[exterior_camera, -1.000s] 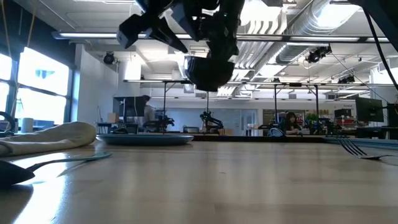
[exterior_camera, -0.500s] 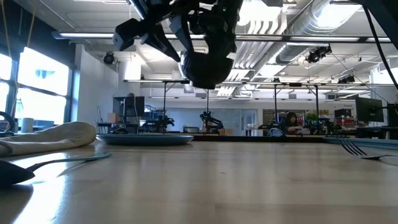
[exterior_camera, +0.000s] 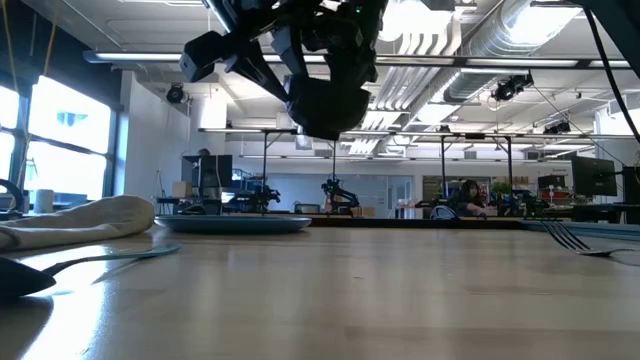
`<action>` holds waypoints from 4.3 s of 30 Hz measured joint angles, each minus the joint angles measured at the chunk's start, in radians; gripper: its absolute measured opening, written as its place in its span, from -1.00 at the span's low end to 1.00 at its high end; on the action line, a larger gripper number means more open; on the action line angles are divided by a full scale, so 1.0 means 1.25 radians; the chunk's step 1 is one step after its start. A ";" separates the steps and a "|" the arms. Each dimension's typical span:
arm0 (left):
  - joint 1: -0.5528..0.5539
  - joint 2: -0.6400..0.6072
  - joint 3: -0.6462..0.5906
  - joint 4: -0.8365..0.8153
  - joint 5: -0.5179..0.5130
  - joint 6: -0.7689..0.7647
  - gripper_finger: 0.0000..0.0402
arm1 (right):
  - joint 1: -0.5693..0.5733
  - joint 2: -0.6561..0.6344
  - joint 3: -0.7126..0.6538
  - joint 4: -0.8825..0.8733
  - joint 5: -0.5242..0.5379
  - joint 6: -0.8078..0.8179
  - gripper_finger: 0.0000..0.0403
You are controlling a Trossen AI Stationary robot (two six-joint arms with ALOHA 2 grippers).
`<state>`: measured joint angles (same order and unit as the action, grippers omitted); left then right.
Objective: Set table place
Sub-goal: Put the black bowl on the blue plate
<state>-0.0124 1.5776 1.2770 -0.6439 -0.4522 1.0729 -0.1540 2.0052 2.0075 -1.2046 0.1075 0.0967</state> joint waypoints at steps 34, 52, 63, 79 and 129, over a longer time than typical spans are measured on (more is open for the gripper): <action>-0.005 -0.002 0.001 -0.048 -0.018 -0.124 -1.00 | 0.003 0.003 0.068 -0.009 -0.002 -0.045 -0.43; 0.051 0.005 0.000 -0.214 -0.024 -0.352 -0.99 | 0.008 -0.070 0.247 -0.296 0.171 0.020 -0.26; 0.234 0.006 -0.001 -0.313 0.042 -0.556 -1.00 | 0.028 -0.161 0.240 -0.294 0.247 0.117 -0.26; 0.485 0.007 -0.158 -0.072 0.245 -0.458 -1.00 | 0.127 -0.236 0.240 -0.293 0.392 0.234 -0.26; 0.444 0.007 -0.249 0.019 0.325 -0.513 -1.00 | 0.153 -0.594 -0.630 -0.063 0.351 0.762 -0.26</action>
<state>0.5430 1.5864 0.9653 -0.6201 -0.0454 0.4321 0.0376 1.2621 1.2198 -1.2828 0.5457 1.0496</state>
